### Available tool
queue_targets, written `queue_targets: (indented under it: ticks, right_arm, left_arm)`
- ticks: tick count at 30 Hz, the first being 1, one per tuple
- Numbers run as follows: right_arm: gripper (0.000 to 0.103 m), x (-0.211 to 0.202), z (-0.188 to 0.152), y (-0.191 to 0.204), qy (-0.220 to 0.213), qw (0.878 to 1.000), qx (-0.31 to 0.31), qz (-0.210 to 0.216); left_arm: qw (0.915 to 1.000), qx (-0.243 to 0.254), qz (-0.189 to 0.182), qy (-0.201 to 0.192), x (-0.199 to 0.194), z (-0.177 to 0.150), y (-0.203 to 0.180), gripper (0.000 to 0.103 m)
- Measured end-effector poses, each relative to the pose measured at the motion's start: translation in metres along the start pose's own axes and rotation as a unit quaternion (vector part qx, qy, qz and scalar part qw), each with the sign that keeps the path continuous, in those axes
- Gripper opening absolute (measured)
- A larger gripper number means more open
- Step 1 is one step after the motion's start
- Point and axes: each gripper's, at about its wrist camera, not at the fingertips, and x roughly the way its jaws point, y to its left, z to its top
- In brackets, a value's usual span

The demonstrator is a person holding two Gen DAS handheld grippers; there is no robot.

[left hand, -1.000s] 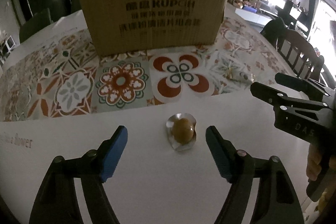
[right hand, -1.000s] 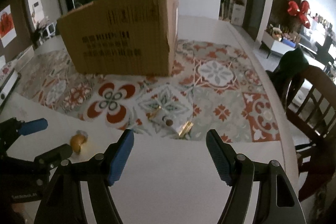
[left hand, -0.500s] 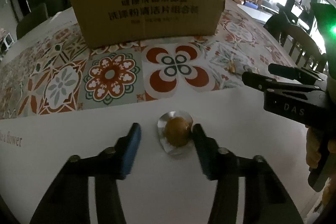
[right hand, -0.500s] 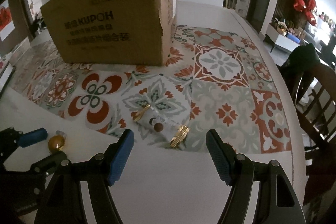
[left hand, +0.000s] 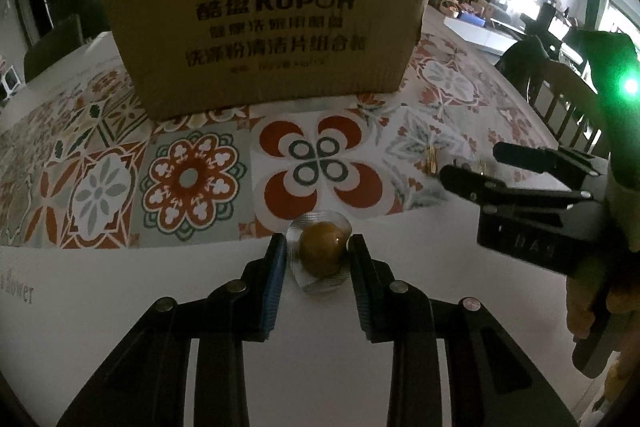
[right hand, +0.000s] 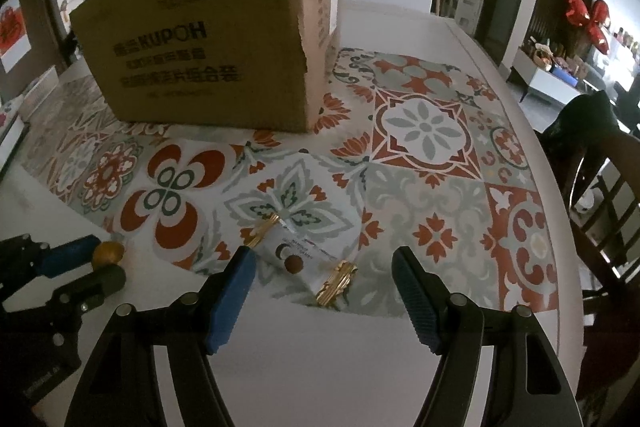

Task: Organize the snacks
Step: 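Grasp the round gold candy with the left tool while the right tool grasps the white-gold wrapped candy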

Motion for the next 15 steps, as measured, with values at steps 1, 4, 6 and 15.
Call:
queue_targets:
  ticks: [1,4,6,15]
  right_arm:
    - [0.071,0.001,0.000,0.000,0.001,1.000,-0.003,0.000]
    - [0.068,0.003,-0.001,0.004,0.002,1.000,-0.012,0.002]
    - [0.062,0.003,-0.001,0.005,0.001,1.000,-0.015,0.006]
    - [0.022,-0.003,-0.004,0.014,-0.003,1.000,-0.025,0.004]
  left_arm:
    - [1.0000,-0.001,0.000,0.001,0.001,0.001,0.000,0.031]
    - [1.0000,-0.004,0.000,0.001,0.003,0.003,0.001,0.031]
    - [1.0000,-0.004,0.000,0.001,0.004,0.004,0.001,0.031]
    - [1.0000,-0.003,0.001,-0.003,0.006,0.009,0.002,0.031]
